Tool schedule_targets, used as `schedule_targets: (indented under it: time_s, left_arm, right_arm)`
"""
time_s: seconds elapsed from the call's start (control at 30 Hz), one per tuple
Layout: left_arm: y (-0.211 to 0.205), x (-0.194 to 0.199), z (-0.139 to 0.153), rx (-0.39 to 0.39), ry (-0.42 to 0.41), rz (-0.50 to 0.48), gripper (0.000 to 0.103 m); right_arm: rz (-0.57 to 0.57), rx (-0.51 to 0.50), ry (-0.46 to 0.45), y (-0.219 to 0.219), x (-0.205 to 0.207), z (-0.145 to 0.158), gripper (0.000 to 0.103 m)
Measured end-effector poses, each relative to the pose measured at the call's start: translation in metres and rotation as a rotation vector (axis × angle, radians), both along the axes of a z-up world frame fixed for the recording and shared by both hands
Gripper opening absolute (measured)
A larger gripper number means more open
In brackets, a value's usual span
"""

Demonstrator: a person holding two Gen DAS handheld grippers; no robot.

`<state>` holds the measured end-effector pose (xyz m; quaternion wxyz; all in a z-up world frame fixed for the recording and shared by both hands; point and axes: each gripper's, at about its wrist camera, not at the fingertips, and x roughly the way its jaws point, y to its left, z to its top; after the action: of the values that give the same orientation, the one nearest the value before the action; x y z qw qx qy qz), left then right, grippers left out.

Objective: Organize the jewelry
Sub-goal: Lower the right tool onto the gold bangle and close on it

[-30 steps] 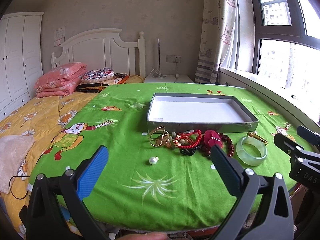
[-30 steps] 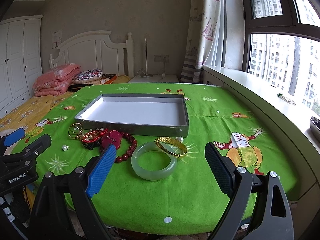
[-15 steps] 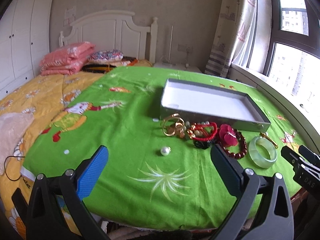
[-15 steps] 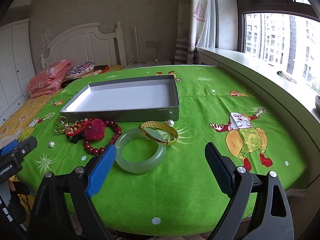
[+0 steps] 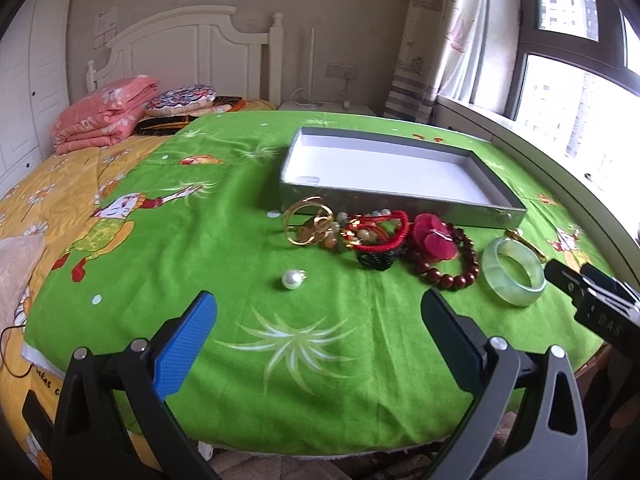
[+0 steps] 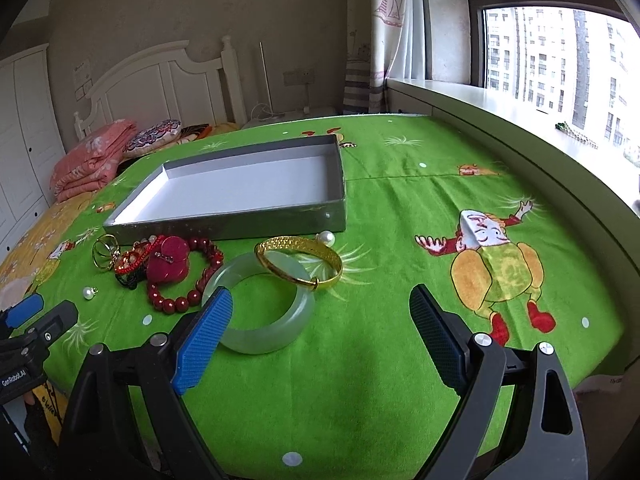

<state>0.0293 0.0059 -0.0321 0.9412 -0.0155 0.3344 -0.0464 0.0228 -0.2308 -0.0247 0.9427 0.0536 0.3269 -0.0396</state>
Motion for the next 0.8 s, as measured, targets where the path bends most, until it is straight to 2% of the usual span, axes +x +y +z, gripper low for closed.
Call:
schedule_targets:
  time_s: [0.1,0.17,0.33,0.47,0.57,0.63,0.8]
  left_arm:
    - [-0.012,0.004,0.000,0.050,-0.010,-0.043,0.099]
    - [-0.017,0.006,0.001,0.081,-0.047,-0.053,0.099]
    - [-0.023,0.010,0.004,0.094,-0.111,-0.065,0.099]
    - [-0.025,0.012,0.002,0.090,-0.122,-0.075,0.099]
    - [-0.030,0.011,0.000,0.102,-0.140,-0.101,0.099]
    - [-0.036,0.012,-0.002,0.112,-0.147,-0.128,0.099]
    - [-0.052,0.020,-0.007,0.098,-0.114,-0.205,0.099]
  right_arm:
    - [0.014,-0.002,0.019,0.000,0.014,0.000,0.085]
    - [0.027,0.007,0.033,-0.001,0.025,-0.001,0.085]
    - [0.024,0.104,0.096,-0.005,0.051,-0.008,0.084]
    - [0.033,0.128,0.122,-0.001,0.062,-0.014,0.074]
    - [0.036,0.136,0.127,-0.002,0.064,-0.015,0.072]
    - [0.037,0.147,0.135,-0.004,0.066,-0.016,0.062]
    - [0.028,0.122,0.107,-0.006,0.061,-0.013,0.060]
